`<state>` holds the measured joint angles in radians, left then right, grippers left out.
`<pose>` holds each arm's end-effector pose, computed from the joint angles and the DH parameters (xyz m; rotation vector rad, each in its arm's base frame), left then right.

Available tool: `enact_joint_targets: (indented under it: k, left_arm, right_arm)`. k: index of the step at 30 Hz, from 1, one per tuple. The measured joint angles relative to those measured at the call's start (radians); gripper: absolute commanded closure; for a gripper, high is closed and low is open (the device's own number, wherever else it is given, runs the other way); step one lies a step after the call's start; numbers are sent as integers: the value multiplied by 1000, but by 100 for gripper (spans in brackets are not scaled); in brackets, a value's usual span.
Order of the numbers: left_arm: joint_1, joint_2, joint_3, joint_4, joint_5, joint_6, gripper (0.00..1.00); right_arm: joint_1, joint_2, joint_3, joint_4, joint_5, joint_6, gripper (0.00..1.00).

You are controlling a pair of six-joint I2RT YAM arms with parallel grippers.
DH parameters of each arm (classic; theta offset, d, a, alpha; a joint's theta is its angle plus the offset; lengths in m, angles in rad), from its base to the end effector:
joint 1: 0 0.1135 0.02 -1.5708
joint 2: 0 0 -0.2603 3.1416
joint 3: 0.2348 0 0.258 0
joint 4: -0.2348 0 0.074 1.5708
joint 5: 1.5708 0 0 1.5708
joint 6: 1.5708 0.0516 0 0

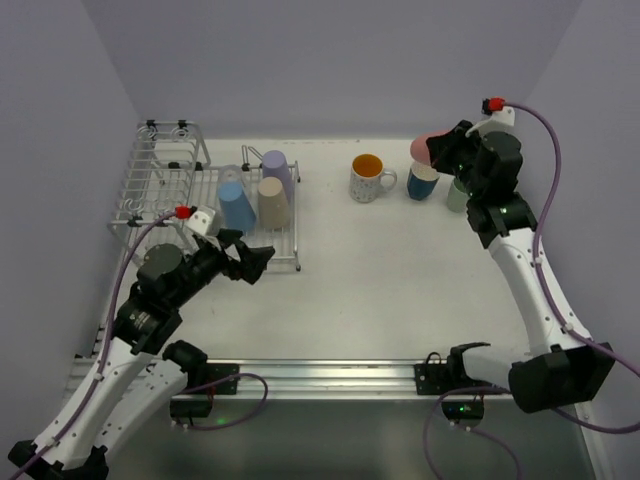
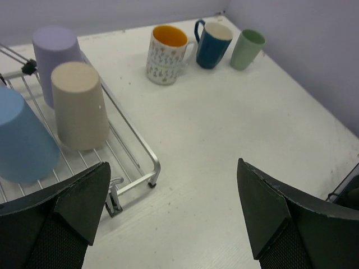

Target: Unload the cups from the dish rack

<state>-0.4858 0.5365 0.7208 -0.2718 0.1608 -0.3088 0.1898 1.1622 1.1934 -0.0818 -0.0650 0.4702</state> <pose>0.1344 -0.0803 0.3406 0.2761 1.6875 -0.7312 0.2850 0.0582 0.4138 0.1801 1.6407 0.5589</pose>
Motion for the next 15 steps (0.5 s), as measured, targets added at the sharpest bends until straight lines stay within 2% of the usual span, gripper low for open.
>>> enact_joint_targets:
  k: [8,15]
  left_arm:
    - [-1,-4,-98,-32,66,58,0]
    - [-73,-64,-98,-31,35,63,0]
  right_arm:
    - [-120,332,381,-327,228,-168,100]
    - [-174,552,616,-566,294,-270,100]
